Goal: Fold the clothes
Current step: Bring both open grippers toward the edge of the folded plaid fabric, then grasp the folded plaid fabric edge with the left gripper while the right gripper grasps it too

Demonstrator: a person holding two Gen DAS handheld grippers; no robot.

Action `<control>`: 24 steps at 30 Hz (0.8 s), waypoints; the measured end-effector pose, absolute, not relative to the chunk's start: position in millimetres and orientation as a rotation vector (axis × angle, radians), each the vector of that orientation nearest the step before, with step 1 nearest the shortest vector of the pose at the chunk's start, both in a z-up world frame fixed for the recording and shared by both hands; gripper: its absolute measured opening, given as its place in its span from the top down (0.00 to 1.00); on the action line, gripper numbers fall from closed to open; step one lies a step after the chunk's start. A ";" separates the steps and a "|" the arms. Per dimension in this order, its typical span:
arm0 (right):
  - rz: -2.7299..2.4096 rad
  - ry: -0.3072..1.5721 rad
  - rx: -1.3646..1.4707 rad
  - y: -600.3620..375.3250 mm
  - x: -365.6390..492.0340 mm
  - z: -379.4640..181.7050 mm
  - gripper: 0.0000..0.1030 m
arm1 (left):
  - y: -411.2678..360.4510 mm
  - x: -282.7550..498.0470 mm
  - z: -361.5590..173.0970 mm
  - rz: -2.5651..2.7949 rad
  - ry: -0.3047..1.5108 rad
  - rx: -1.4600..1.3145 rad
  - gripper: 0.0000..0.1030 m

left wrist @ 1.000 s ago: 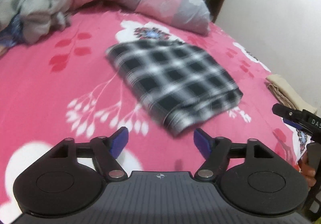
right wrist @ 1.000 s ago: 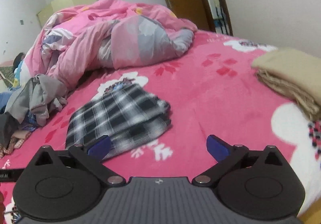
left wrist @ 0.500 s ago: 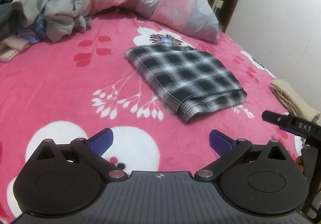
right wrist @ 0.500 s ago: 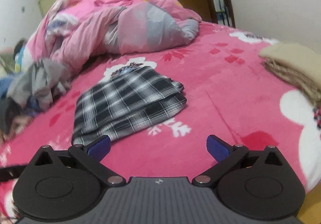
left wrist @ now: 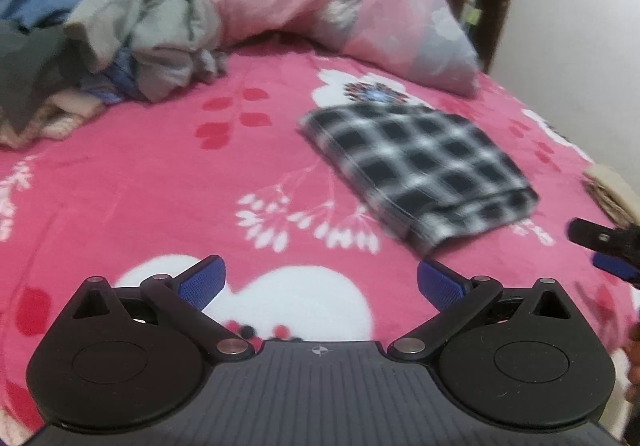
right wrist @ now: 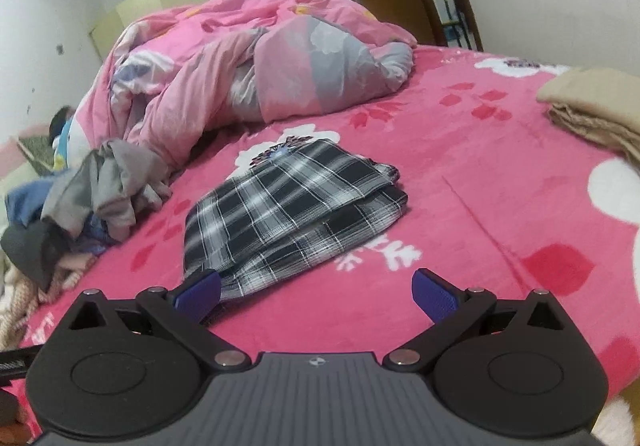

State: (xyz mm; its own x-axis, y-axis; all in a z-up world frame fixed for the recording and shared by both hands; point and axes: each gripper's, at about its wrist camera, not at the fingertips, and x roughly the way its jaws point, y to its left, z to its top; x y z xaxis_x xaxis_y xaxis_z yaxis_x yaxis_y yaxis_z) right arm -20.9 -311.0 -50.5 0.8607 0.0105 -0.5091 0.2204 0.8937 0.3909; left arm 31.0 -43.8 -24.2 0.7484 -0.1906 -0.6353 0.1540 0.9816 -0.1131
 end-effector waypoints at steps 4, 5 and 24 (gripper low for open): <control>-0.143 0.538 0.440 -310.7 -19.3 -49.9 0.00 | -43.0 36.6 -25.2 -0.162 0.724 -0.054 0.00; -0.147 0.539 0.433 -310.3 -18.4 -49.5 0.00 | -42.8 38.2 -26.2 -0.155 0.739 -0.061 0.00; 0.077 0.554 0.655 -397.3 63.1 -50.5 0.00 | -81.6 104.9 -38.1 -0.488 0.779 -0.319 0.18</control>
